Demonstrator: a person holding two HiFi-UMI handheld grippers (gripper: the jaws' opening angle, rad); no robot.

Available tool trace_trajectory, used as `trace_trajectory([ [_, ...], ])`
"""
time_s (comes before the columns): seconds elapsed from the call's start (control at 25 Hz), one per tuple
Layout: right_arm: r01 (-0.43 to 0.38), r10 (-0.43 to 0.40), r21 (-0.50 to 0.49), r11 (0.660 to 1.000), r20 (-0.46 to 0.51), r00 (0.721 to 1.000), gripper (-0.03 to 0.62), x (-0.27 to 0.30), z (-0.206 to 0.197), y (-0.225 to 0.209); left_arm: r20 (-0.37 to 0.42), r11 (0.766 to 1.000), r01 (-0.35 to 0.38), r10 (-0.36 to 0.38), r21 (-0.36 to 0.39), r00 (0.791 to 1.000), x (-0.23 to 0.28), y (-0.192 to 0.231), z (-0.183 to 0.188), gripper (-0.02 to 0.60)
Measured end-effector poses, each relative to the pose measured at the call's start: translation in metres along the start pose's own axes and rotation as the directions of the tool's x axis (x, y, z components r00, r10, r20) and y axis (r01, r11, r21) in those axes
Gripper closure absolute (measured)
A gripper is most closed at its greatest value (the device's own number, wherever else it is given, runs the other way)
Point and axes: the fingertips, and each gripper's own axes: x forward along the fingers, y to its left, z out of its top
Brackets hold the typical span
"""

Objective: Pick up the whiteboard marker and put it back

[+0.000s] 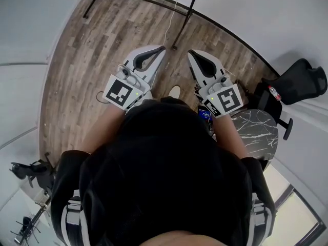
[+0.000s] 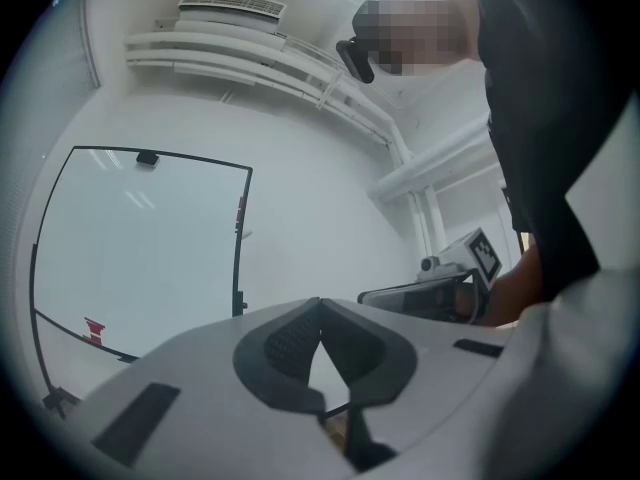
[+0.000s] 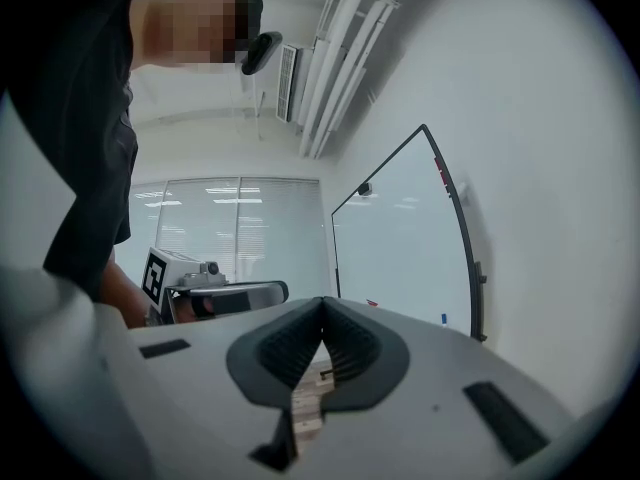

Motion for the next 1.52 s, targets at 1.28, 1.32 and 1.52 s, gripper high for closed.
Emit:
trace_trajectory([
  [1.28, 0.044, -0.044, 0.004, 0.999, -0.012, 0.999, 0.597, 0.117, -0.001, -0.076, 0.0, 0.999, 0.034, -0.034, 0.015, 0.999, 0.063, 0.122, -0.006, 0.578],
  [1.32, 0.047, -0.047, 0.003, 0.999, -0.016, 0.999, 0.597, 0.128, -0.001, -0.078, -0.001, 0.999, 0.039, -0.039, 0.015, 0.999, 0.064, 0.133, -0.007, 0.578],
  [1.52, 0.063, -0.062, 0.009, 0.998, -0.034, 0.997, 0.597, 0.179, -0.004, -0.079, -0.001, 0.998, 0.066, -0.066, 0.001, 0.998, 0.062, 0.182, -0.011, 0.578],
])
